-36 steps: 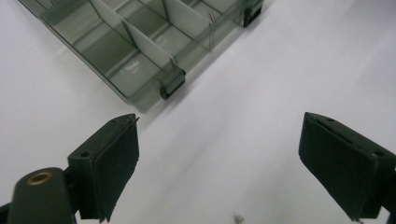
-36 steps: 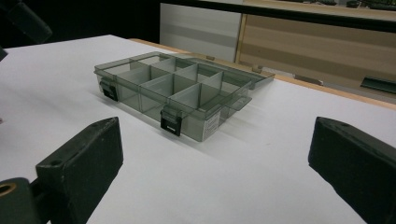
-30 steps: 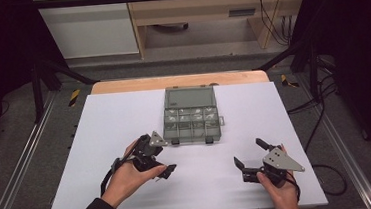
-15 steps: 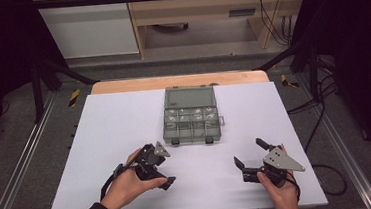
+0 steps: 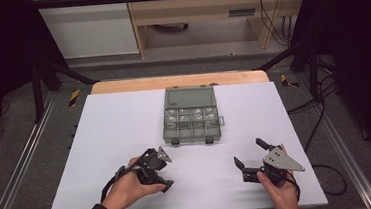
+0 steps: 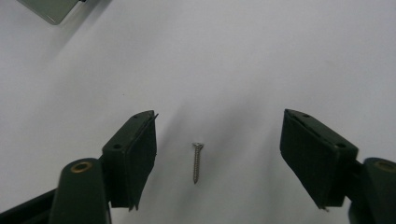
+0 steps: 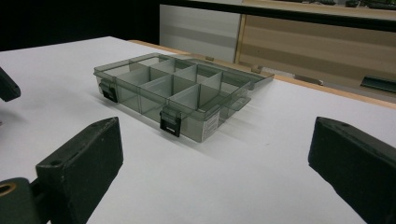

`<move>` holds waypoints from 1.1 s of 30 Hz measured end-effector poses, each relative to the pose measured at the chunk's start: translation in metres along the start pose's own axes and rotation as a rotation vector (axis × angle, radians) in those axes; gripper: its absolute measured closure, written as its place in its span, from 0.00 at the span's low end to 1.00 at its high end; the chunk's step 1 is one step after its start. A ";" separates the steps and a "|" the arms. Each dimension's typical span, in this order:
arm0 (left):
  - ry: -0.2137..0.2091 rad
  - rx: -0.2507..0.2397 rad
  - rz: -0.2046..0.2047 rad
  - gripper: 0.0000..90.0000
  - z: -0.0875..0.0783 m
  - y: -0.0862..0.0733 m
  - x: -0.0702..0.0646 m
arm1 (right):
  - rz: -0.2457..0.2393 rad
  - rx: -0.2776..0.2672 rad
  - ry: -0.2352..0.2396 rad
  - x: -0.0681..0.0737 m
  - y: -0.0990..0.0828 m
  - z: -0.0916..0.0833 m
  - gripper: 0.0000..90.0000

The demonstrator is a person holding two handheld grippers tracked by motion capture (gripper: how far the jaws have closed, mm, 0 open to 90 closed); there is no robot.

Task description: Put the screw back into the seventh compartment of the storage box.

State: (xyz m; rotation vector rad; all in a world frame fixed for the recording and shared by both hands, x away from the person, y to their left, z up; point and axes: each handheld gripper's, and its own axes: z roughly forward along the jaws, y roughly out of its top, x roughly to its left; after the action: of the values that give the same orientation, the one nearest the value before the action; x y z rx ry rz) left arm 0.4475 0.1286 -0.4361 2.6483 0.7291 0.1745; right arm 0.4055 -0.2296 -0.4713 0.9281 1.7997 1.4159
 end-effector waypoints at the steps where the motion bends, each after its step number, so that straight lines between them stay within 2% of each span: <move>1: 0.000 0.003 -0.001 0.36 0.000 0.000 0.000 | 0.001 0.000 0.001 0.000 0.000 0.000 0.04; 6: 0.004 0.024 -0.005 0.48 0.002 0.001 0.002 | 0.000 0.004 0.000 0.000 0.000 0.000 0.04; 8: 0.008 0.029 -0.023 0.53 0.002 0.000 0.003 | 0.000 0.002 0.000 0.000 0.000 0.000 0.04; 12: 0.019 0.045 -0.028 0.61 0.003 -0.001 0.007 | -0.001 0.004 0.001 0.000 0.000 0.000 0.04; 15: 0.007 0.053 -0.036 0.67 0.004 -0.002 0.009 | -0.001 0.004 0.000 0.000 0.000 0.000 0.04; 29: -0.018 0.074 -0.061 0.87 0.007 -0.006 0.014 | -0.001 0.006 0.002 0.000 0.000 0.001 0.04; 33: -0.020 0.080 -0.053 0.93 0.008 -0.006 0.014 | -0.003 0.006 0.001 0.000 0.000 0.001 0.04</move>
State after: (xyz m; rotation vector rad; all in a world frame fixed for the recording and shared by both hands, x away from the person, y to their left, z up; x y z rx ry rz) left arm 0.4586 0.1383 -0.4462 2.6987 0.8154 0.1067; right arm 0.4059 -0.2290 -0.4718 0.9270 1.8066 1.4098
